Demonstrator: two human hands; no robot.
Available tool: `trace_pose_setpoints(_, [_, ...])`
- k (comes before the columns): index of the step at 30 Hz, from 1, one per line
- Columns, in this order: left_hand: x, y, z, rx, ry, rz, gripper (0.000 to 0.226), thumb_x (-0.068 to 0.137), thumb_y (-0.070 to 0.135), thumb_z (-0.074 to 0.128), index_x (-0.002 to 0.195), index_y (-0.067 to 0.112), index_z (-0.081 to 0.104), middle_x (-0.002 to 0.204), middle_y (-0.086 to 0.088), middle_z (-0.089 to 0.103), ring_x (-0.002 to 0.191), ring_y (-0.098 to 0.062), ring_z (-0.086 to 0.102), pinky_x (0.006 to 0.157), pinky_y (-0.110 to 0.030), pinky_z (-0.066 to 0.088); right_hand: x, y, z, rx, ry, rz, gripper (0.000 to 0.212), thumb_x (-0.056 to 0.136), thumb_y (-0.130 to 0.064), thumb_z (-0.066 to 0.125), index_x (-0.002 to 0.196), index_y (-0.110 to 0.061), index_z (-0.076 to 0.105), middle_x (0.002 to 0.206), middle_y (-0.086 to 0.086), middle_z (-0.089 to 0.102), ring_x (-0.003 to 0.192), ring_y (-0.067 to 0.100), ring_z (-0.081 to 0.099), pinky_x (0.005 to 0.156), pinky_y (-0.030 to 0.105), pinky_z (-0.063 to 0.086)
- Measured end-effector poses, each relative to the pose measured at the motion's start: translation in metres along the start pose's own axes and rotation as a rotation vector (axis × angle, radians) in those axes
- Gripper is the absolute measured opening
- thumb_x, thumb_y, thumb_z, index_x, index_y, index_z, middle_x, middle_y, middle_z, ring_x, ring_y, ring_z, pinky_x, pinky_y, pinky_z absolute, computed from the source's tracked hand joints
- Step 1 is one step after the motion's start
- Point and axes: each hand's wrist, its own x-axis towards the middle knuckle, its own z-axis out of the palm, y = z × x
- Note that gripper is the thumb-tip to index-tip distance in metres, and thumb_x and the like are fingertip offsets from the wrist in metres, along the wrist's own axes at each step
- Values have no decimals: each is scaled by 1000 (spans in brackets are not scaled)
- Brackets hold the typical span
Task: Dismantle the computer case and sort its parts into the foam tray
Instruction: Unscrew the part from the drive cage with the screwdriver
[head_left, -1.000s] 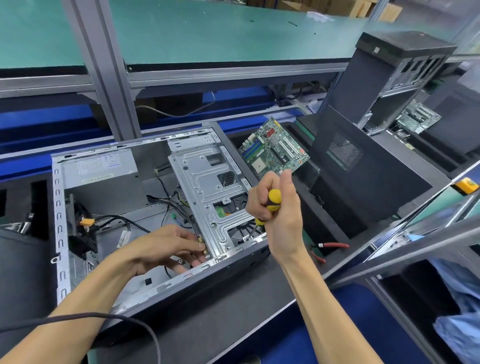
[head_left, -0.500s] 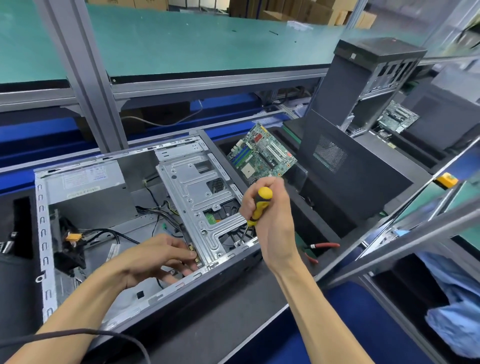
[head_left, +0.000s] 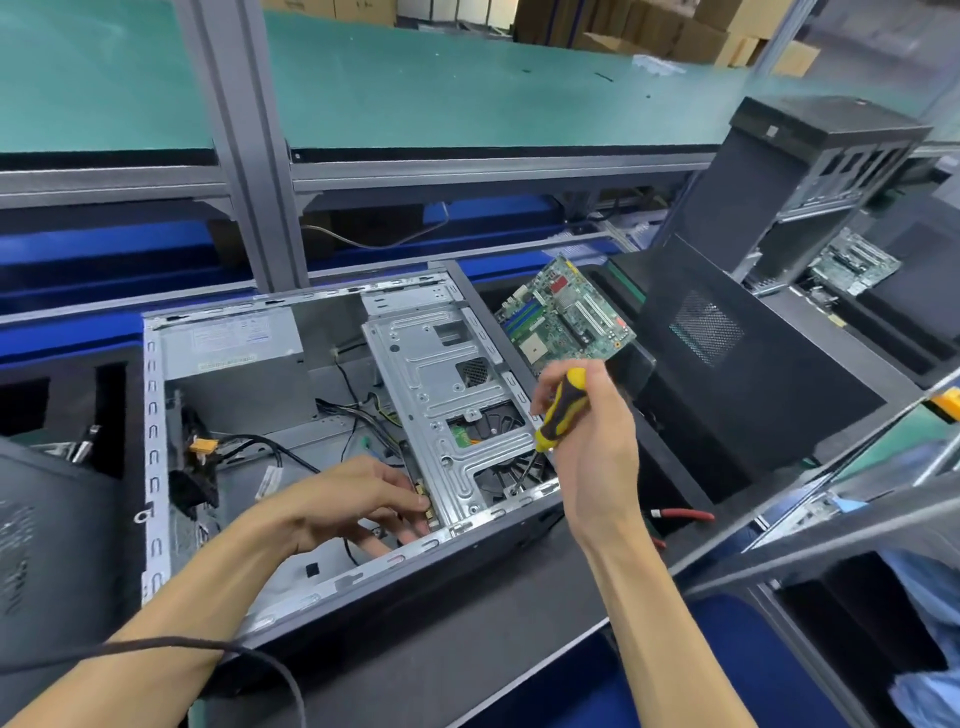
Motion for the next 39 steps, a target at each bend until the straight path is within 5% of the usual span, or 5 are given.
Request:
trace_pose_setpoints(18, [2,-1,2,-6,14,-11,23,92,20,70,102,-1,69,96,-11,76,79,-12,69,46,-20,48,4,2,-1,88,13,0,17,101,-31,50,91,-17,48,68,1,45,60,17,38,61,30,36])
trace_pose_setpoints(23, [1,-1,3,5,15,-6,16,93,19,69,96,3,69,93,-10,76,78,-12,69,47,-20,48,4,1,-3,42,12,17,39,103,-39,38,88,-24,71,69,-1,53,65,16,47,66,32,38])
trace_pose_setpoints(28, [0,0,2,10,15,-9,15,92,20,70,94,5,69,94,-10,75,78,-12,69,46,-20,48,4,1,1,56,27,-2,31,94,-45,50,92,-15,45,66,0,46,60,19,38,59,29,36])
trace_pose_setpoints(33, [-2,1,3,15,12,-10,15,92,20,69,95,5,71,94,-10,75,78,-12,68,47,-20,48,4,1,-4,41,45,29,47,107,-43,35,82,-20,68,67,2,55,64,17,48,64,30,40])
trace_pose_setpoints(39, [-2,2,5,20,22,-13,14,93,20,68,96,6,71,93,-9,75,77,-11,68,48,-20,47,2,1,-3,66,-15,-26,21,100,-28,53,89,-12,43,71,4,44,63,18,37,60,30,35])
